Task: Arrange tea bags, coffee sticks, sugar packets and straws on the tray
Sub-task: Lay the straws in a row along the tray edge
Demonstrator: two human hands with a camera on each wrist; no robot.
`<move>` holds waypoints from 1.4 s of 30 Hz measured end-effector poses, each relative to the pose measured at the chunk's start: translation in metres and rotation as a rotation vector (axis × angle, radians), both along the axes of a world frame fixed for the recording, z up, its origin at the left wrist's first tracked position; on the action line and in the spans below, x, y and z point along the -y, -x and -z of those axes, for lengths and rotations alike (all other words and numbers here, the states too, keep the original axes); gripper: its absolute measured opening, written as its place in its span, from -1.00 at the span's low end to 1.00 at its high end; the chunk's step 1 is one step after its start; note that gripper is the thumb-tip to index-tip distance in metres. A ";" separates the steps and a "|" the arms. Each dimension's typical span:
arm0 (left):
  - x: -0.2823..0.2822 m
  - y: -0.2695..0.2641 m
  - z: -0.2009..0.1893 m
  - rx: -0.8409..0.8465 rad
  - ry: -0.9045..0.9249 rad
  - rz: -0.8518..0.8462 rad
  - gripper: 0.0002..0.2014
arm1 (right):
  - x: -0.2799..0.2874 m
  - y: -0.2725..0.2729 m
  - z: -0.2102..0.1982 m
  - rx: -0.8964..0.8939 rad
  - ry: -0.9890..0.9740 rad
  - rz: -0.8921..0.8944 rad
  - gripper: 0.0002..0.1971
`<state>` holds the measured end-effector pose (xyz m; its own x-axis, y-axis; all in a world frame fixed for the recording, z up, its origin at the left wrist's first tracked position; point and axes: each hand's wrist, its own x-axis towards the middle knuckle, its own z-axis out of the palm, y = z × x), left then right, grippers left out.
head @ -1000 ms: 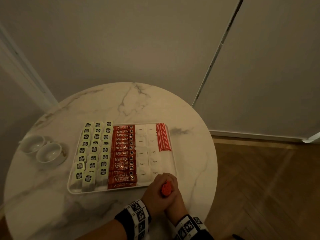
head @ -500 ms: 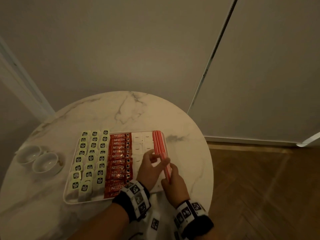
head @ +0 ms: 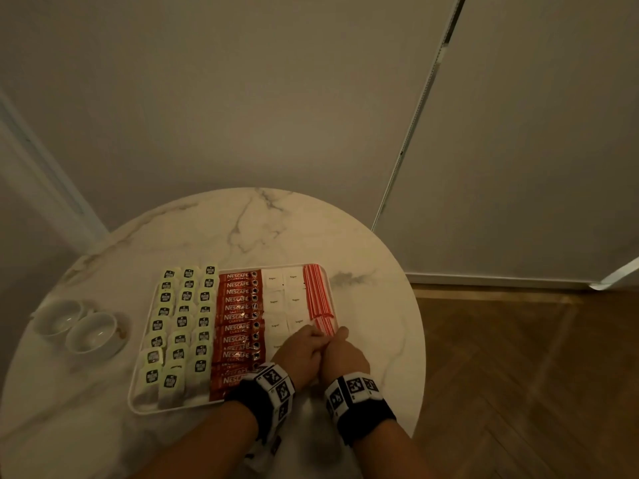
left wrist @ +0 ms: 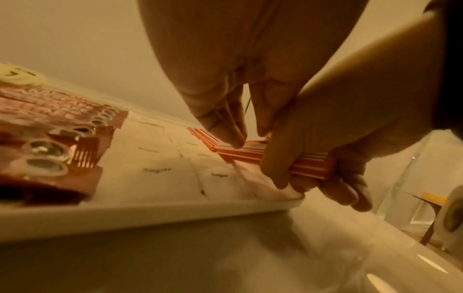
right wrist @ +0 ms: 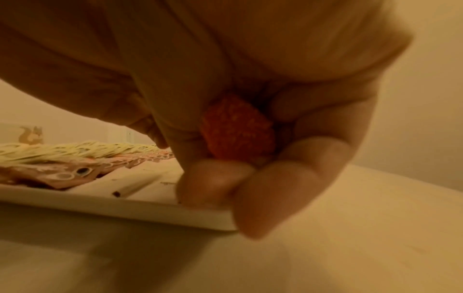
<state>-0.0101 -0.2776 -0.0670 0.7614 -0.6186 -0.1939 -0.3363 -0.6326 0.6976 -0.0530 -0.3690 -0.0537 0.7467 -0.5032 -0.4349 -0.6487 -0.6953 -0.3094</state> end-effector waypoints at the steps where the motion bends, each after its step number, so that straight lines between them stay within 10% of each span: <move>1: 0.001 -0.001 0.003 0.000 -0.008 0.001 -0.65 | -0.001 0.000 0.001 -0.004 0.007 -0.003 -0.63; 18: -0.017 0.014 0.002 0.157 -0.096 0.020 -0.55 | 0.063 0.017 -0.019 0.032 -0.275 -0.037 -0.48; 23: -0.011 0.028 0.005 0.064 -0.191 0.145 -0.35 | 0.075 0.030 -0.007 0.071 -0.173 -0.238 -0.43; 30: -0.006 0.035 0.010 0.054 -0.136 0.118 -0.54 | 0.072 0.008 0.017 0.065 -0.029 -0.020 -0.86; 42: 0.001 0.033 0.009 0.045 -0.129 0.121 -0.47 | 0.077 0.003 0.026 -0.104 0.206 0.063 -0.78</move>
<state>-0.0432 -0.2783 -0.0757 0.6923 -0.6787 -0.2452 -0.4445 -0.6687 0.5960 -0.0560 -0.4462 -0.0801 0.6671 -0.6339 -0.3913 -0.7142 -0.6936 -0.0939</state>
